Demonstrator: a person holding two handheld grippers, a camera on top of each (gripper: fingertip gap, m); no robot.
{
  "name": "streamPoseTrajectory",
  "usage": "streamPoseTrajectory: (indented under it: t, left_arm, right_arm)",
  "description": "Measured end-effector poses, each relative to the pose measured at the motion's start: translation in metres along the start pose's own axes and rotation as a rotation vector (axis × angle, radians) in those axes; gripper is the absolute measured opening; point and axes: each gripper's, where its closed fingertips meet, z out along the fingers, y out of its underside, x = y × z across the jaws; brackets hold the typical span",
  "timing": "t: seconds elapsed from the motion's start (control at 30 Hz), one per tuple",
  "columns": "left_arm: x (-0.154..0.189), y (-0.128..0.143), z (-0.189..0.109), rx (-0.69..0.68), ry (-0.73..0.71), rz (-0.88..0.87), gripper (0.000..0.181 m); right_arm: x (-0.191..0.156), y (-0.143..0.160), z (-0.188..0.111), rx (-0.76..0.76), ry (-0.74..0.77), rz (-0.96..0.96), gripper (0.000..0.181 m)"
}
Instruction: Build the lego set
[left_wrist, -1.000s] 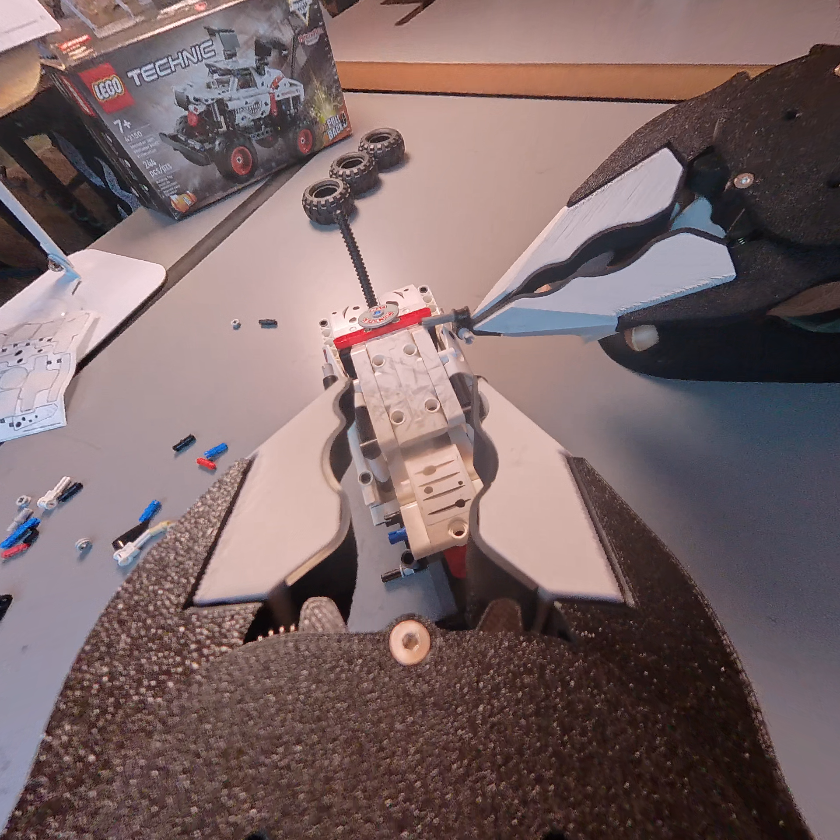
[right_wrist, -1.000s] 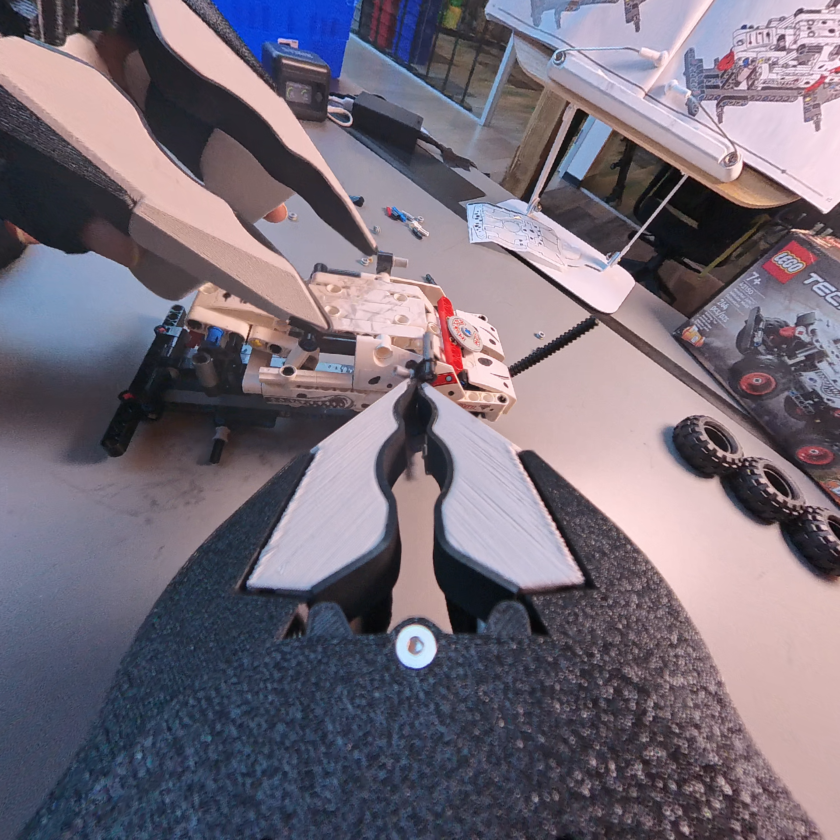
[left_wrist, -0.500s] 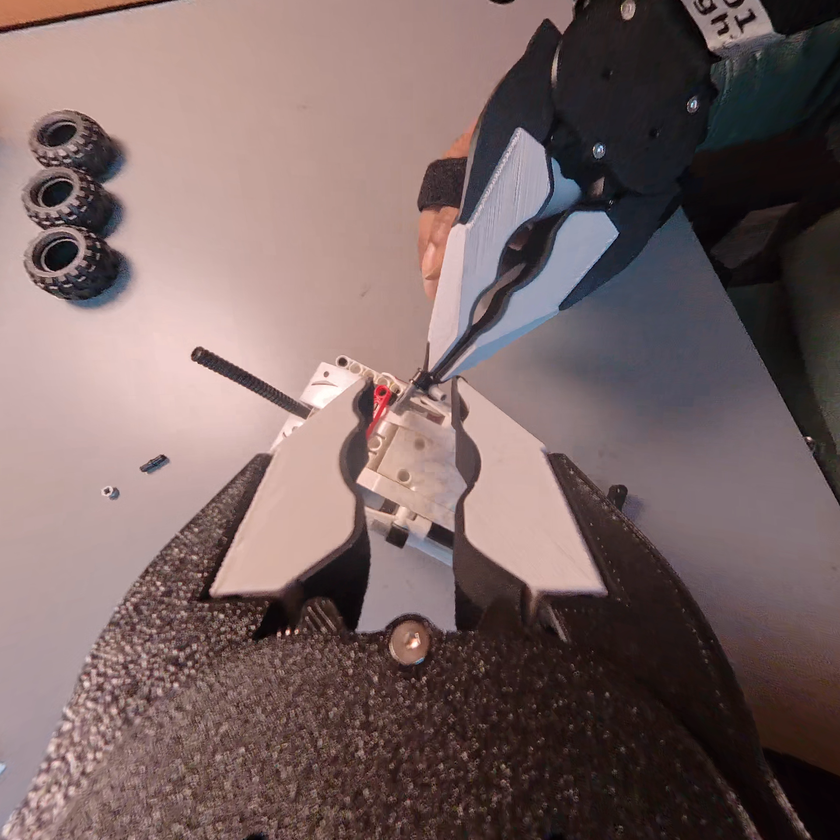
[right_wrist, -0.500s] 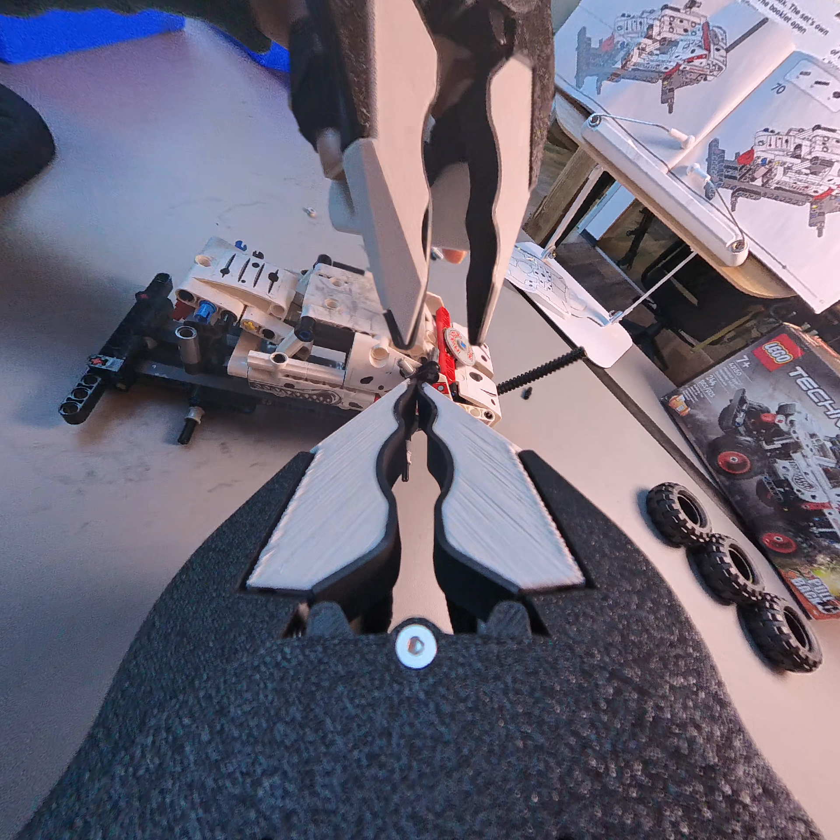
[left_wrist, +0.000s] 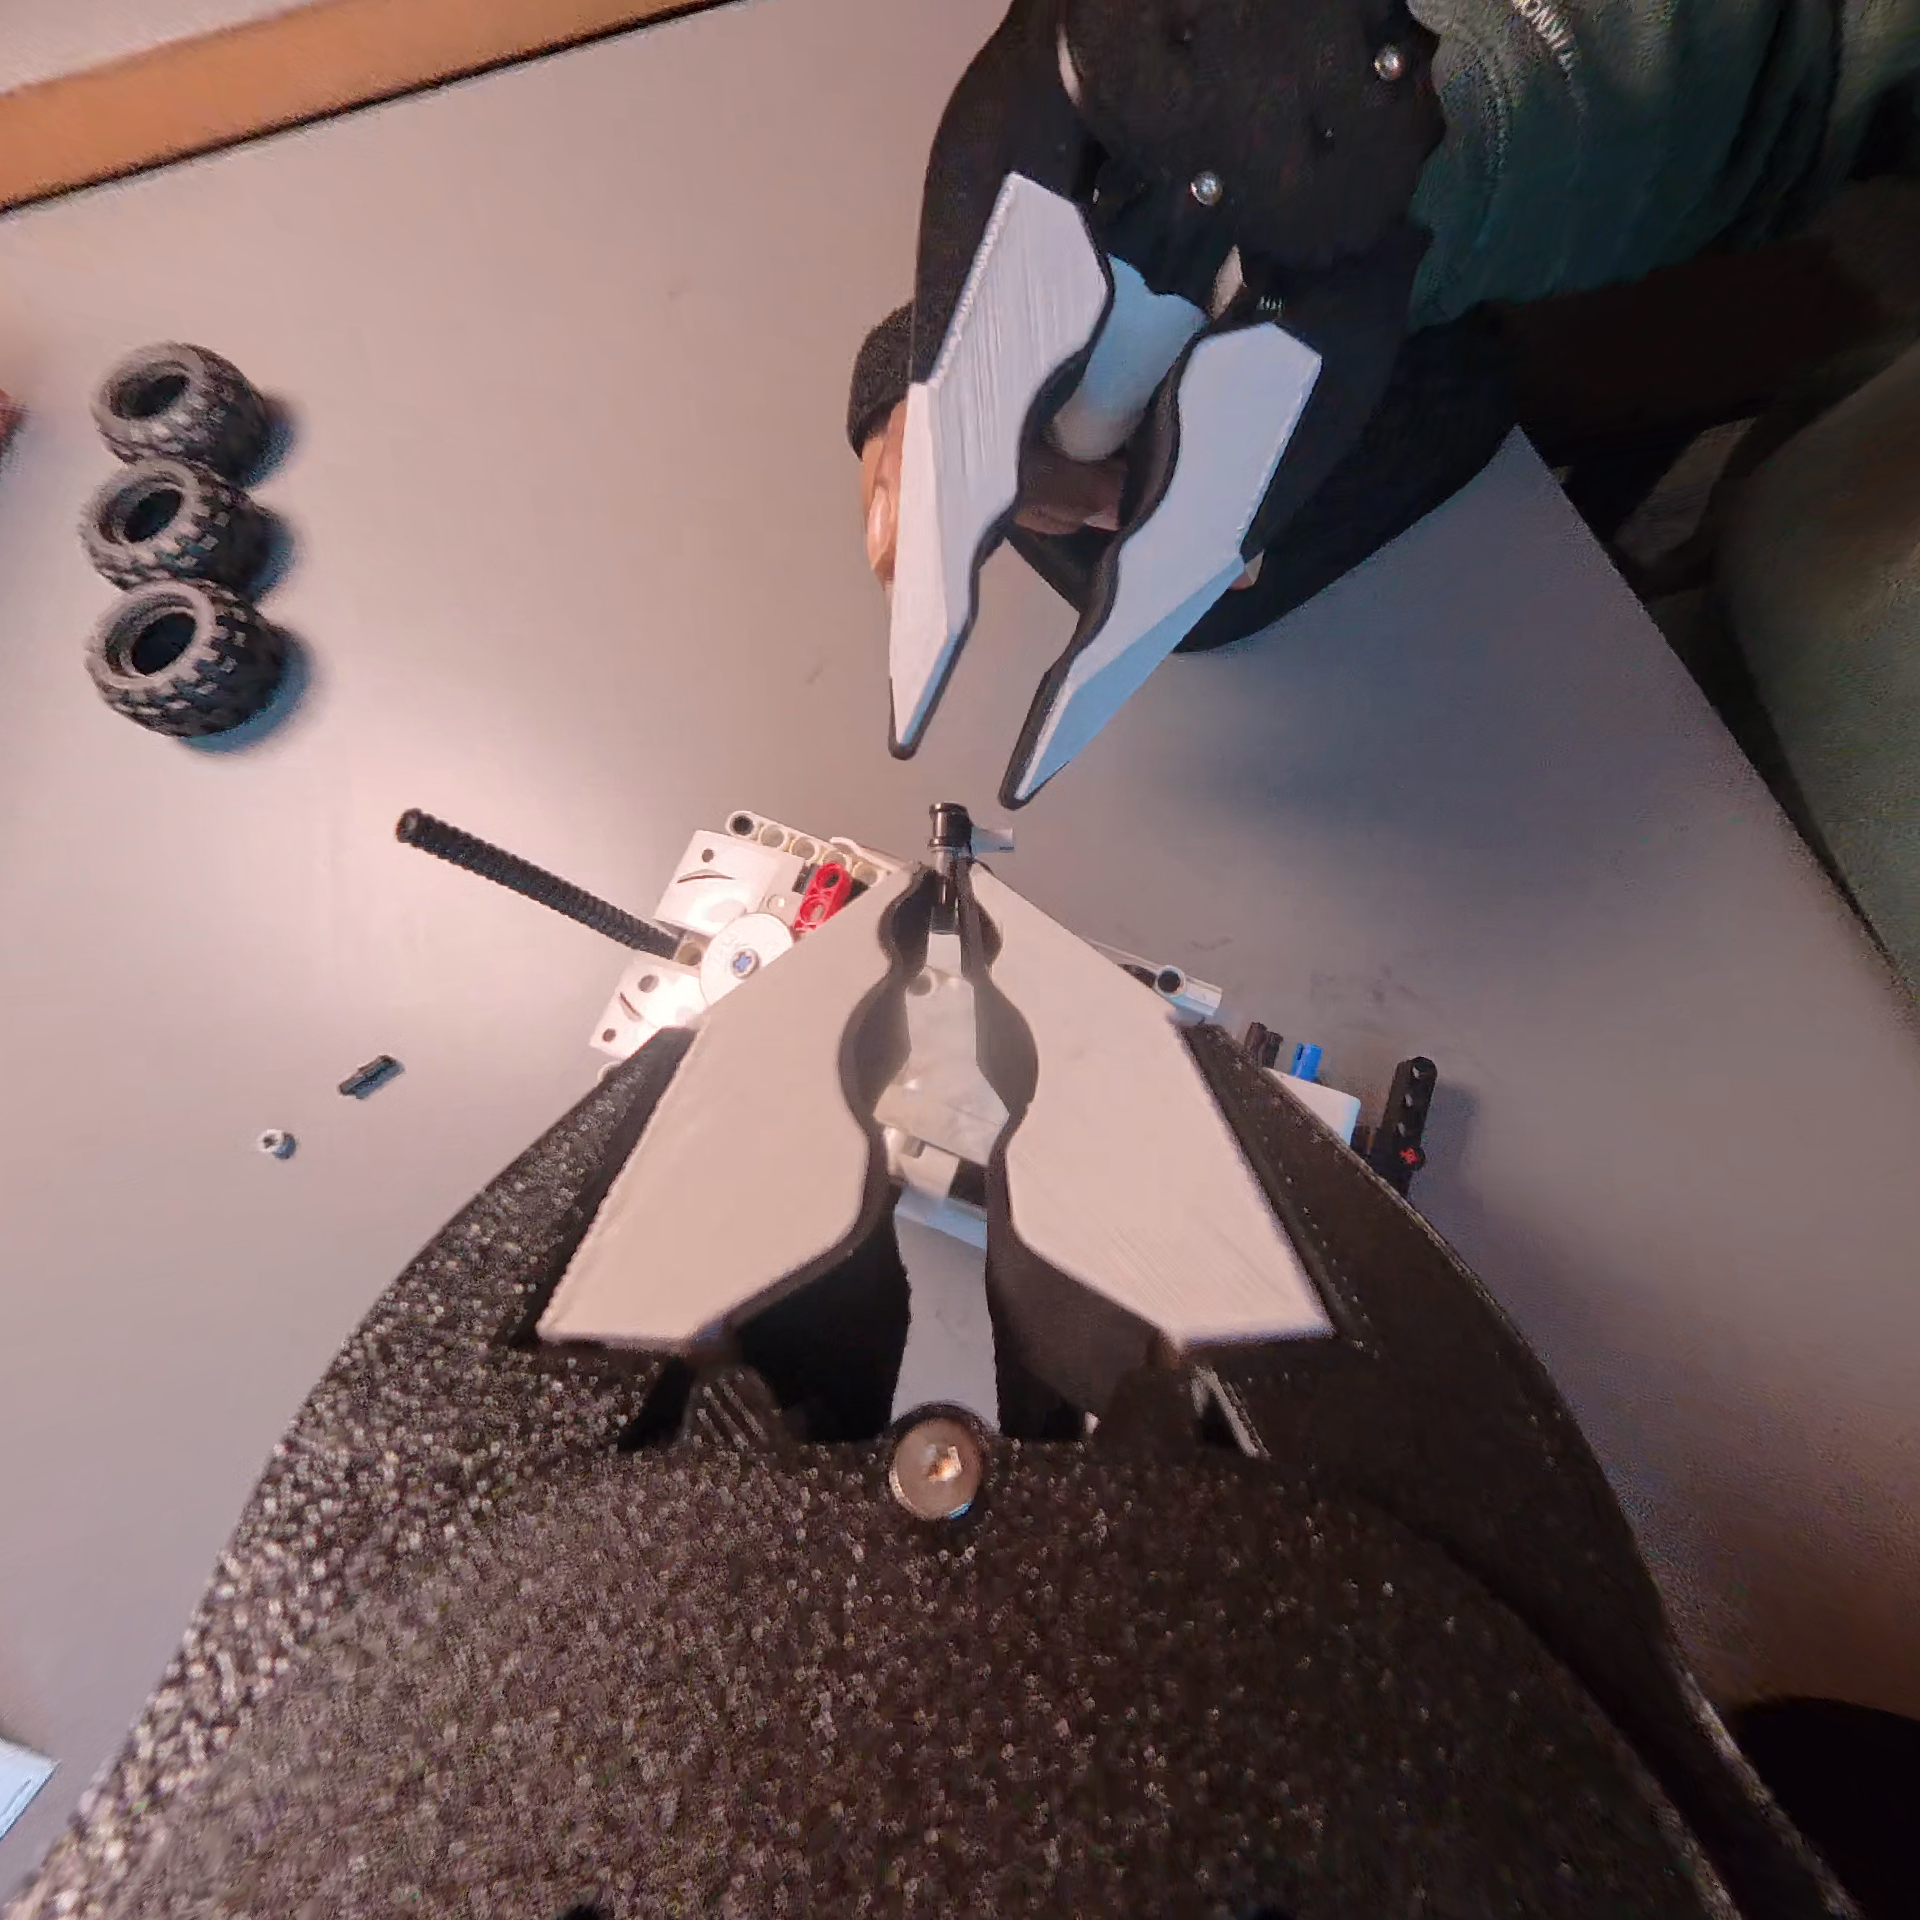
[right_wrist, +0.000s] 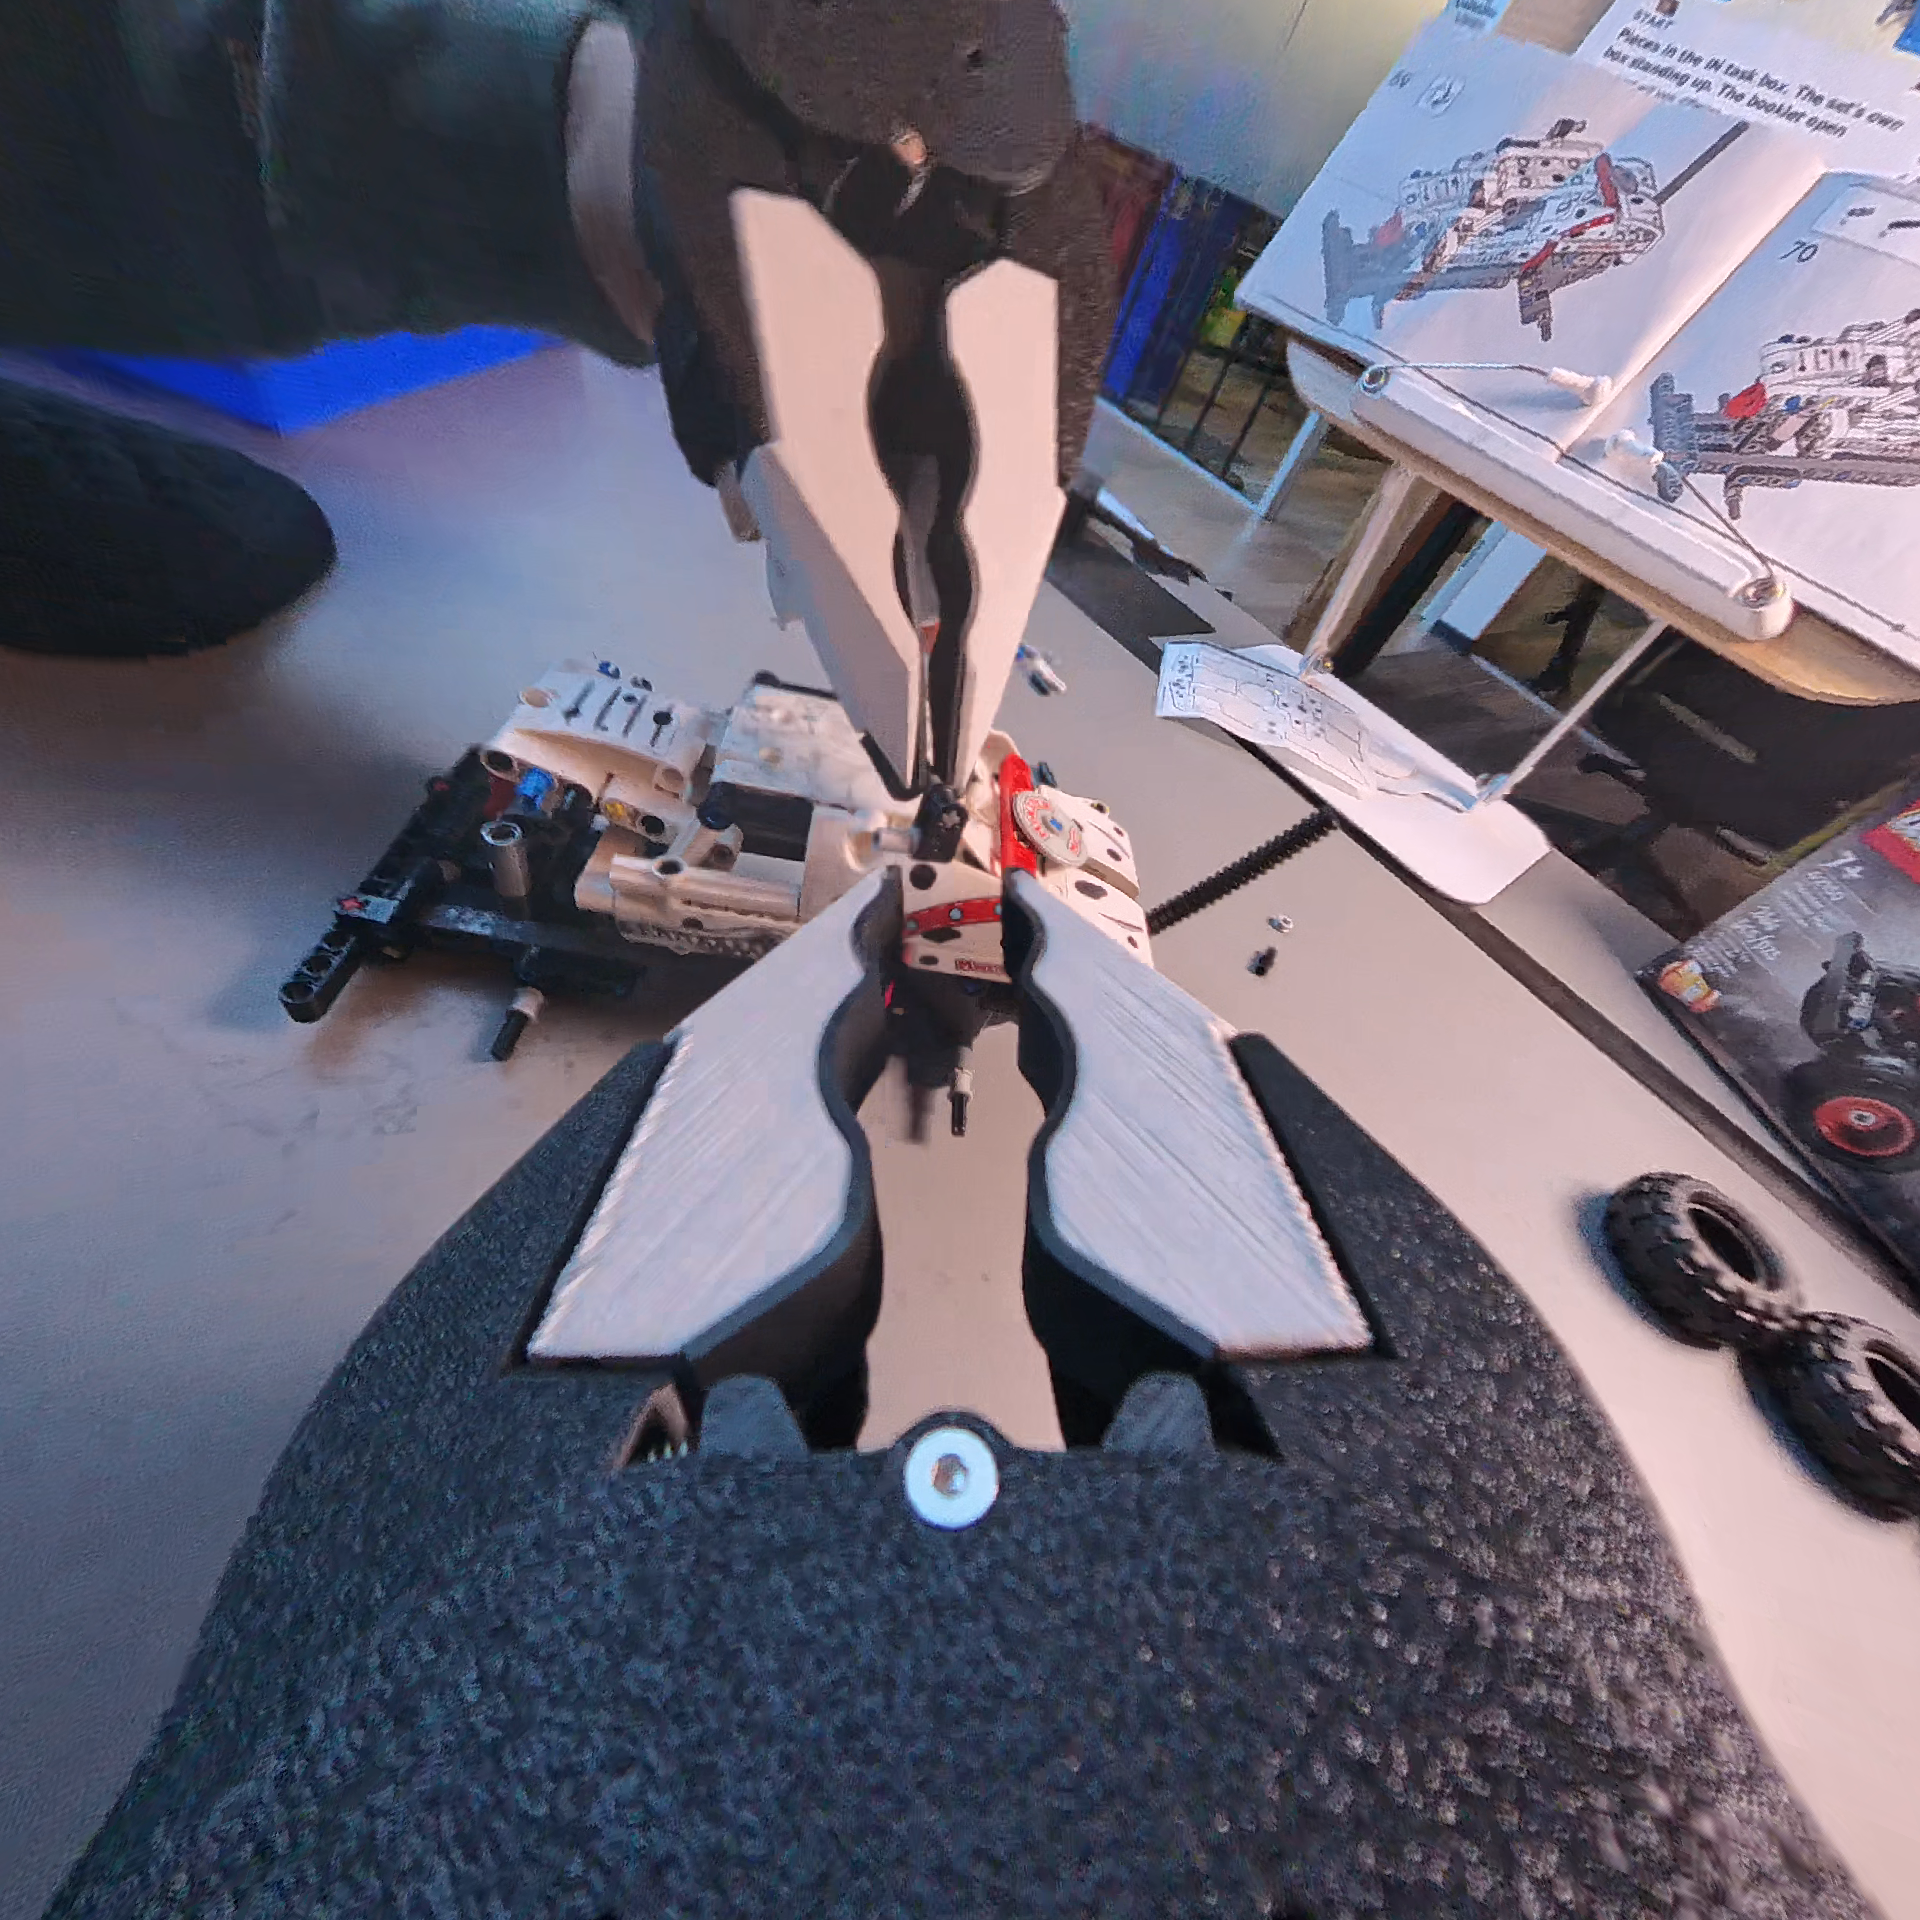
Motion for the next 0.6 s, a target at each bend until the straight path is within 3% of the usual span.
streamPoseTrajectory:
  t: [0.13,0.4,0.47,0.6]
  left_arm:
    - [0.018,-0.011,-0.006,0.063,-0.125,0.106,0.003]
    - [0.032,-0.024,-0.013,0.115,-0.213,0.149,0.004]
    - [0.031,-0.025,-0.014,0.137,-0.216,0.114,0.005]
    - [0.005,-0.009,-0.029,0.174,-0.275,-0.116,0.031]
  right_arm:
    - [-0.009,-0.022,-0.007,0.100,-0.134,0.171,0.026]
    - [-0.026,-0.036,-0.009,0.126,-0.213,0.095,0.007]
    - [-0.025,-0.037,-0.011,0.131,-0.209,0.124,0.007]
    - [-0.016,-0.021,-0.014,0.073,-0.145,0.132,0.007]
